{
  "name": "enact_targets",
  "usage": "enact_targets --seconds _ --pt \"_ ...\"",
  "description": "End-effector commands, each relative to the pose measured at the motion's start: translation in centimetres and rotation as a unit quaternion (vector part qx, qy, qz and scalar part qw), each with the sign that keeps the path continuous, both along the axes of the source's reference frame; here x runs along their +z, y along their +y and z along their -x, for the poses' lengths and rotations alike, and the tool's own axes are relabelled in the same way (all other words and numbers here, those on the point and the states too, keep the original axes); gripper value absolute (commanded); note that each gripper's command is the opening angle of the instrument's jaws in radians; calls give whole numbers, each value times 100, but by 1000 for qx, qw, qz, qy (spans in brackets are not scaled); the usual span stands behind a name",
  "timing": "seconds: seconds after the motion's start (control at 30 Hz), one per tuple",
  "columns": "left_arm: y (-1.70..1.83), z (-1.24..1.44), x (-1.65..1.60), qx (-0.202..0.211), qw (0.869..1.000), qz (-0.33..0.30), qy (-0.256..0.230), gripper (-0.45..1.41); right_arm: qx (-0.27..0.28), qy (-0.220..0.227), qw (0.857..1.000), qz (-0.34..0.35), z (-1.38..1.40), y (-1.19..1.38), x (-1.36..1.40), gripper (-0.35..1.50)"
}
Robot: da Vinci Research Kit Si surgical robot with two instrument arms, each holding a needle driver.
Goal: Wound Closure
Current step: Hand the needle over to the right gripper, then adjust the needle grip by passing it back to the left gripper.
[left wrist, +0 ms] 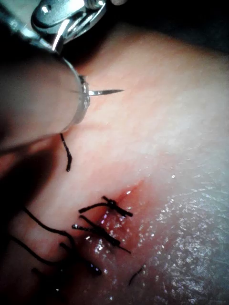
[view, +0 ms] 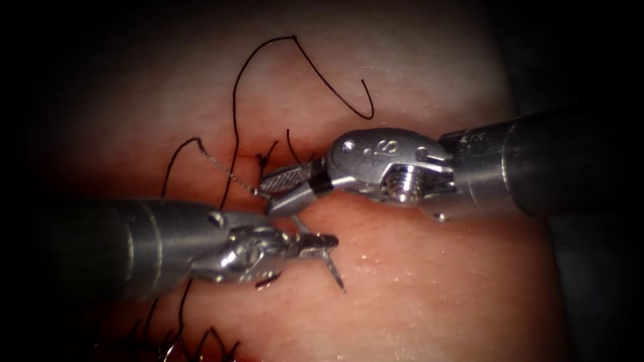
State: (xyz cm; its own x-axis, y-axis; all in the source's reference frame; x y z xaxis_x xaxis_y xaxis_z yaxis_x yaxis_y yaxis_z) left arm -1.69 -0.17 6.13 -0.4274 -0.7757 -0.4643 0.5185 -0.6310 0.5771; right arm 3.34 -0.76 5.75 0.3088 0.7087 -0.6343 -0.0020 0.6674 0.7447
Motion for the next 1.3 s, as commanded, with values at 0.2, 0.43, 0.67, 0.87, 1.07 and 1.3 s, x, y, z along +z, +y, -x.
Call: enact_targets --seconds 0.2,0.43,0.67,0.87,1.07,1.3 --pt "-1 4 -2 0 1000 1 -9 -35 -3 2 1000 1 -11 -1 10 -35" --pt "0 7 -7 -23 996 -57 -68 83 32 -14 999 14 1 2 9 -35" --pt "8 -11 -10 -91 981 -87 -151 84 127 -19 992 0 29 7 8 -35" --pt "6 -16 -5 -95 968 -134 -187 78 212 -29 974 -69 50 18 8 -35" --pt "10 -11 10 -109 943 -202 -241 73 286 -57 939 -181 66 24 5 -35" --pt "26 6 33 -142 919 -225 -290 76 353 -89 890 -273 69 18 2 -35"
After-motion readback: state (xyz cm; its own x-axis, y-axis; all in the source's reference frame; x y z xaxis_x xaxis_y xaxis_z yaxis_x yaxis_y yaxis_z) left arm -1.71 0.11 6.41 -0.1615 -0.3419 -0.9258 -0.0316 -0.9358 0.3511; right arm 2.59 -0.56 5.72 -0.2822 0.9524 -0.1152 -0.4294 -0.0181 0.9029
